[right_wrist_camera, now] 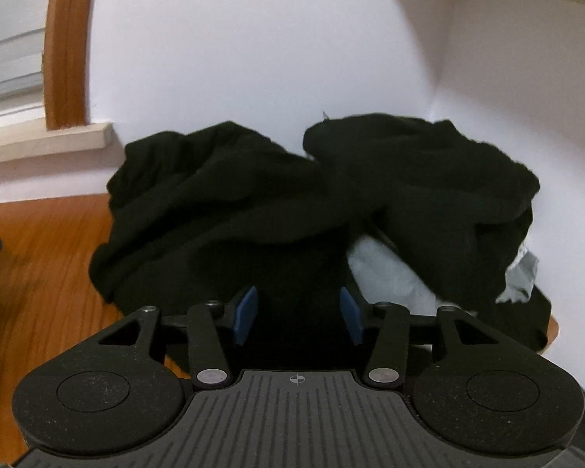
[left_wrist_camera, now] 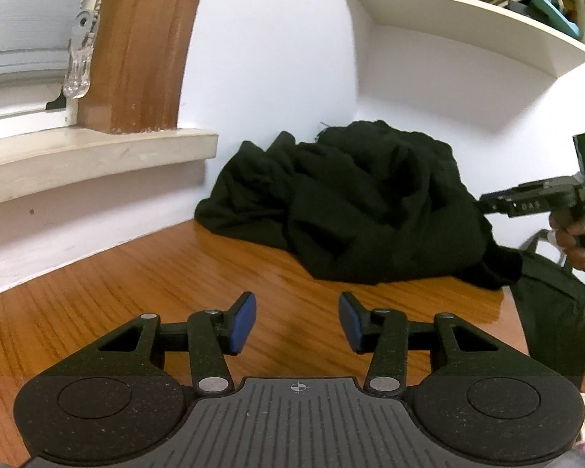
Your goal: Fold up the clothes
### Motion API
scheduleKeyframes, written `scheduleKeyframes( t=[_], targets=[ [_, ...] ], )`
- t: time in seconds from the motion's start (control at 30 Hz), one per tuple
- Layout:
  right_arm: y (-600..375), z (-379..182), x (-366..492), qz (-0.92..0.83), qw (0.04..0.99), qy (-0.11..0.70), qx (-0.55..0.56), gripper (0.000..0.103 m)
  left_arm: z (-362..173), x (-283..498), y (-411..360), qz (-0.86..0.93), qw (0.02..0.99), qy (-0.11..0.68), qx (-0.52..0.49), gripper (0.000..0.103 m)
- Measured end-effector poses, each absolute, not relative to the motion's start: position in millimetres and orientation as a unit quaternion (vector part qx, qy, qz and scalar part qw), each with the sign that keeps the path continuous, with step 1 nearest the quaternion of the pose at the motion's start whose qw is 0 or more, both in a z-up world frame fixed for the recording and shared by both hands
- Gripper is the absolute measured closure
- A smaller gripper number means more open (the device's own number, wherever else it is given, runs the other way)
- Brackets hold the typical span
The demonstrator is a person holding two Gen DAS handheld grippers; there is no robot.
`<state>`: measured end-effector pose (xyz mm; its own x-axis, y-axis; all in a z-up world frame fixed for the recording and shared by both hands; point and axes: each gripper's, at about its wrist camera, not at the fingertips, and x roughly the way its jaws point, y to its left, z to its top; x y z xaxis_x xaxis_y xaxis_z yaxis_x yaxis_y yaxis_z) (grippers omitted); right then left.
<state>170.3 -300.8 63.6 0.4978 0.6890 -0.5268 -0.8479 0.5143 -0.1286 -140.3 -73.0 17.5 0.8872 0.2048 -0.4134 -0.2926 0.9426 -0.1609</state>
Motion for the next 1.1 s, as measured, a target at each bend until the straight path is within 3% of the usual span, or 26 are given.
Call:
scheduleKeyframes(
  t=[0.27,0.43,0.57,0.6,0.7,0.73,0.8,0.87,0.9,1.1],
  targets=[
    [-323.4,55.7,168.4,0.477,0.829,0.224,-0.188,0.054,33.6,-78.5,-111.3,0.088,0.971,0.215,-0.064,0.059],
    [-335.0,48.1,166.1,0.49,0.818,0.235,-0.191,0.052,47.0,-20.5,-130.3,0.074,0.973,0.215,-0.03,0.05],
    [-335.1,32.1,160.6,0.499,0.803,0.25,-0.209,0.051,48.8,19.6,-139.4,0.064,0.972,0.225,-0.009,0.05],
    [-332.5,26.7,162.1,0.498,0.801,0.257,-0.212,0.051,47.2,27.6,-140.4,0.063,0.971,0.232,-0.005,0.054],
    [-323.4,11.6,167.1,0.495,0.794,0.273,-0.225,0.051,41.5,40.3,-140.1,0.06,0.966,0.25,-0.006,0.099],
    [-320.5,8.0,167.6,0.494,0.792,0.273,-0.232,0.052,41.4,38.1,-138.5,0.065,0.966,0.249,-0.009,0.1],
    [-317.2,4.5,166.4,0.495,0.791,0.263,-0.245,0.06,47.7,24.3,-132.5,0.074,0.969,0.235,-0.017,0.1],
    [-316.8,6.7,165.5,0.495,0.794,0.25,-0.25,0.085,57.7,4.1,-122.8,0.084,0.971,0.222,-0.024,0.1],
    [-318.1,10.7,165.2,0.49,0.801,0.238,-0.248,0.092,63.3,-8.1,-117.3,0.089,0.972,0.217,-0.026,0.1],
    [-330.8,60.8,176.2,0.471,0.848,0.175,-0.168,0.095,75.5,-88.2,-86.7,0.128,0.966,0.223,-0.023,0.1]
  ],
)
